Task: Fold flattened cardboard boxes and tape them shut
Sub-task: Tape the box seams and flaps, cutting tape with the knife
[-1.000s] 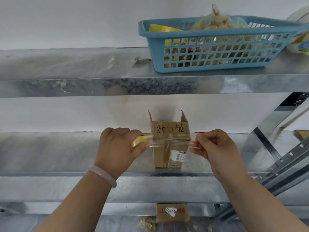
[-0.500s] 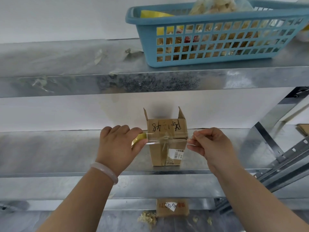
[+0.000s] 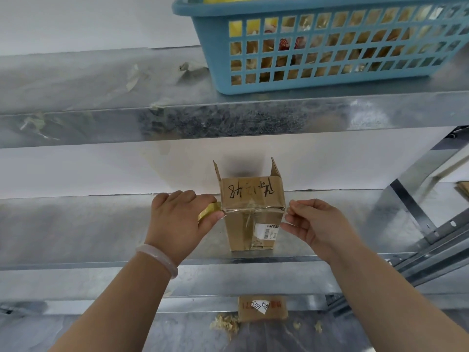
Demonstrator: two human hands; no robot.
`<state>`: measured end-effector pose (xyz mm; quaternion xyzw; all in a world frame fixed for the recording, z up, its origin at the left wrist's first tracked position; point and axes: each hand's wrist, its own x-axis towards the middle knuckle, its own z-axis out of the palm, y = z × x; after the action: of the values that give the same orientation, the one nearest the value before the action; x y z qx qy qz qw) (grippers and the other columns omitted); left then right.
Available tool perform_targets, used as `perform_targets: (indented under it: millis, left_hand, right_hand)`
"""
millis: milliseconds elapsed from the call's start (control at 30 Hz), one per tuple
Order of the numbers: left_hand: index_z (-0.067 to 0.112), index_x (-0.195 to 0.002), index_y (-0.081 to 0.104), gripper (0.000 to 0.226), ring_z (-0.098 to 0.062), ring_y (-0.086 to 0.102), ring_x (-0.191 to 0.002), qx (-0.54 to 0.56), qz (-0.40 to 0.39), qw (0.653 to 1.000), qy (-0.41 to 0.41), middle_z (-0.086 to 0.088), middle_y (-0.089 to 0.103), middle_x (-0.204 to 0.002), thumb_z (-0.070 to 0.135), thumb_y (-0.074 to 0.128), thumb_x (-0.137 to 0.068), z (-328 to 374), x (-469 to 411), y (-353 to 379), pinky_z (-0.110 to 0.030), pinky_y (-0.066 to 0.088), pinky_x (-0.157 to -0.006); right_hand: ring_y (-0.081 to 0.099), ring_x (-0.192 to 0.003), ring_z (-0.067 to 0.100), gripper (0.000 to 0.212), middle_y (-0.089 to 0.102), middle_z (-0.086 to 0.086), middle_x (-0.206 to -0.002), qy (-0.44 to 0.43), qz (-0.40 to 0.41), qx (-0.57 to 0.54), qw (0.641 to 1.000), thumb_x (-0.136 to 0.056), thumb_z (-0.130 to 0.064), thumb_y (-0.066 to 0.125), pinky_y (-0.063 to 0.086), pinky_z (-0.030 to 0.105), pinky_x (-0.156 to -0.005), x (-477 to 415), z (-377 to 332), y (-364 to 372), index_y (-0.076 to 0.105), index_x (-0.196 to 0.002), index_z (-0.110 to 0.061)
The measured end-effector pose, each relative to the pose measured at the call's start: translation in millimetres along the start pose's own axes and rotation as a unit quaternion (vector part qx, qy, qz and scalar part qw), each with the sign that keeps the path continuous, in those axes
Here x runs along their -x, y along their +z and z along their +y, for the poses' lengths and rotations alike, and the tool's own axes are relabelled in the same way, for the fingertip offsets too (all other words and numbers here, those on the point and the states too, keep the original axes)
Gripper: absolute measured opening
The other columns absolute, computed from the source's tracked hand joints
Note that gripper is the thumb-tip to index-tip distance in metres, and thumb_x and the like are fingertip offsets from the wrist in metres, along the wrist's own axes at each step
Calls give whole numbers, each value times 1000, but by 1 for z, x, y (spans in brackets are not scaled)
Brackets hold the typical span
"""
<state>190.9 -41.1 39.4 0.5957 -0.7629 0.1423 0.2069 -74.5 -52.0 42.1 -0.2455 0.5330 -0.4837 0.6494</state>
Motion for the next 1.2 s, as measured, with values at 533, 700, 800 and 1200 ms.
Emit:
perform_targets:
  millis: [533, 700, 800, 1200]
  left_hand:
    - [32, -90, 68, 43, -19, 60, -69, -2, -24, 1000, 16, 10, 58, -69, 61, 36, -88, 0, -1, 3, -36, 38, -73]
    - [31, -89, 69, 44, -20, 60, -70, -7, -23, 1000, 19, 9, 59, -70, 61, 37, -87, 0, -2, 4, -37, 38, -74]
    - [30, -87, 69, 44, -21, 60, -69, -6, -18, 1000, 20, 8, 59, -69, 60, 36, -88, 3, -3, 5, -37, 38, -73]
    - [31, -87, 70, 44, -20, 61, -67, -9, -14, 1000, 6, 9, 58, -67, 60, 37, -87, 4, -6, 4, -36, 39, -71]
  right_hand:
    - [61, -82, 17, 5, 69, 10, -88, 121, -55, -82, 988, -71, -13, 77, 56, 41, -90, -18, 10, -3, 76, -71, -9]
    - [59, -78, 14, 19, 67, 10, -91, 66, -63, -122, 988, -73, -16, 72, 58, 31, -80, -24, 30, -3, 77, -89, -9]
    - [57, -70, 10, 34, 67, 4, -80, 36, -56, -157, 985, -74, -18, 69, 56, 22, -64, -22, 43, 1, 74, -106, -8]
    - [64, -85, -1, 28, 67, 0, -113, -200, 147, 153, 957, -99, -17, 56, 53, 17, -81, -15, 33, -12, 64, -125, -23]
